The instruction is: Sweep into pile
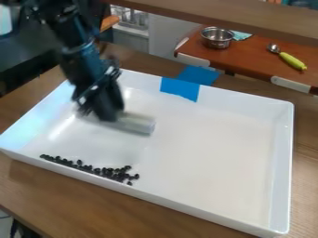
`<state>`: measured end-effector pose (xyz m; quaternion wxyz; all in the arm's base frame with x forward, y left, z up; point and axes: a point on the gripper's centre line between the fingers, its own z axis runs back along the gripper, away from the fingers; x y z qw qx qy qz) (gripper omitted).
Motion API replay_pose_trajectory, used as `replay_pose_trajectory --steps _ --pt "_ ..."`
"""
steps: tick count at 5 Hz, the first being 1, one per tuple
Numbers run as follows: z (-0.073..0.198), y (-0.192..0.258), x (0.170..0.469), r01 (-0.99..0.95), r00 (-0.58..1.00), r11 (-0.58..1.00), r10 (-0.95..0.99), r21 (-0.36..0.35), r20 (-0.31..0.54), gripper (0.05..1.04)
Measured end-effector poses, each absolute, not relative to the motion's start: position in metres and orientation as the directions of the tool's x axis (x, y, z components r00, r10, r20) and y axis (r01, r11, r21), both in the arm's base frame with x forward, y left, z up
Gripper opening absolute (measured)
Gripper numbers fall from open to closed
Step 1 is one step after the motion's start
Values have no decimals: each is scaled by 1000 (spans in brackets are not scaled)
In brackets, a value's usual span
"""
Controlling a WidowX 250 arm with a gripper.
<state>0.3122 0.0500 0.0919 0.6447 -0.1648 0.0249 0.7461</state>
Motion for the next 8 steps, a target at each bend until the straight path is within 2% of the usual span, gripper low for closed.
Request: replay_pose_trajectory --steps 1,2,3,5,8 --pt "99 42 332 -968 -75 -135 960 -210 -271 338" --pt "80 29 341 -979 -21 -65 975 -191 -222 338" --pt "65 20 337 -979 53 20 986 -202 -157 338" --pt "50 20 316 -982 79 55 988 -180 -130 338" --pt "64 41 274 -986 104 78 978 -144 -180 338"
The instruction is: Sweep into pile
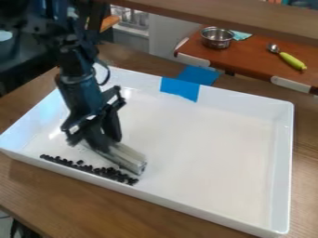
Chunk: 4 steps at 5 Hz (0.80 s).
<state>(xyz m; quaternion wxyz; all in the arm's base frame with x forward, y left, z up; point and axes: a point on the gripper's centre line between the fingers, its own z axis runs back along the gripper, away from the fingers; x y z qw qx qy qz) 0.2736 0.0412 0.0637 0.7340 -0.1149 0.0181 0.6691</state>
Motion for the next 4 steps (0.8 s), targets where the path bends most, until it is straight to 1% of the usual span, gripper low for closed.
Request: replay_pose_trajectory --steps 1,2,3,4 --pt "72 41 286 -984 84 53 981 -173 -177 338" --pt "82 32 326 -983 21 -16 980 -184 -200 338" --pt "80 18 370 -986 -69 -95 981 -138 -183 338" --pt "71 9 396 -985 -148 -160 977 -70 -153 376"
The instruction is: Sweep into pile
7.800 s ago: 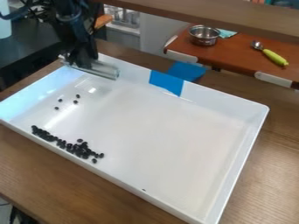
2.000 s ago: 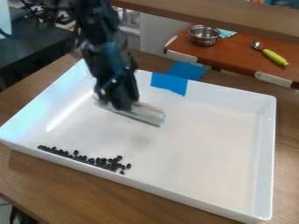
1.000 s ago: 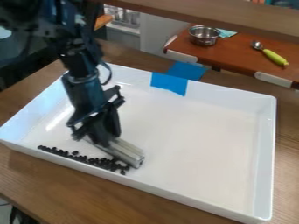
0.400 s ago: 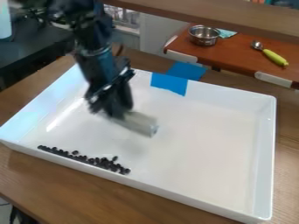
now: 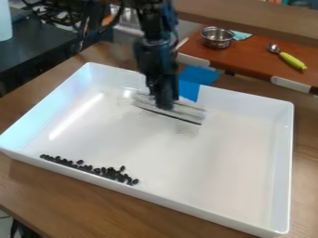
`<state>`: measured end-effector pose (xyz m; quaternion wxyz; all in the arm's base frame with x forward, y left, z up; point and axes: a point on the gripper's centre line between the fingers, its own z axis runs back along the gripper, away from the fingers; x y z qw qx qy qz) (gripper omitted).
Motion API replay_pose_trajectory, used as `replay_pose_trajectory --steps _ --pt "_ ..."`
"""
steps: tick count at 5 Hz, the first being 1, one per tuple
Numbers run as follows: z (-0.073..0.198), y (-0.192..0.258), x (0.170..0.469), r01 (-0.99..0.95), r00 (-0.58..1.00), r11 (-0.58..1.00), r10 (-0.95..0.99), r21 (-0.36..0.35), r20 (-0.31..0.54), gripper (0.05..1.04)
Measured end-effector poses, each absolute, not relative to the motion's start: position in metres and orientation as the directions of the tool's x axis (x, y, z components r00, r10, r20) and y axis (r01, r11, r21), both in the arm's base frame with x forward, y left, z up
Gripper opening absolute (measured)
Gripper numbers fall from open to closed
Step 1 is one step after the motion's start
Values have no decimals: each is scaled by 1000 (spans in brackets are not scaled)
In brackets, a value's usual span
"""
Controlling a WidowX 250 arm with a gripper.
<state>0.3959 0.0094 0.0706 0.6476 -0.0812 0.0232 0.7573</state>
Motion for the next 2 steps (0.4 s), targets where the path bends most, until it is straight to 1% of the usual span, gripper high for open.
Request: replay_pose_trajectory --steps 1,2 --pt "73 13 398 -986 -153 -161 980 -50 -130 677" --pt "72 10 389 -995 -98 -102 986 -21 -134 957"
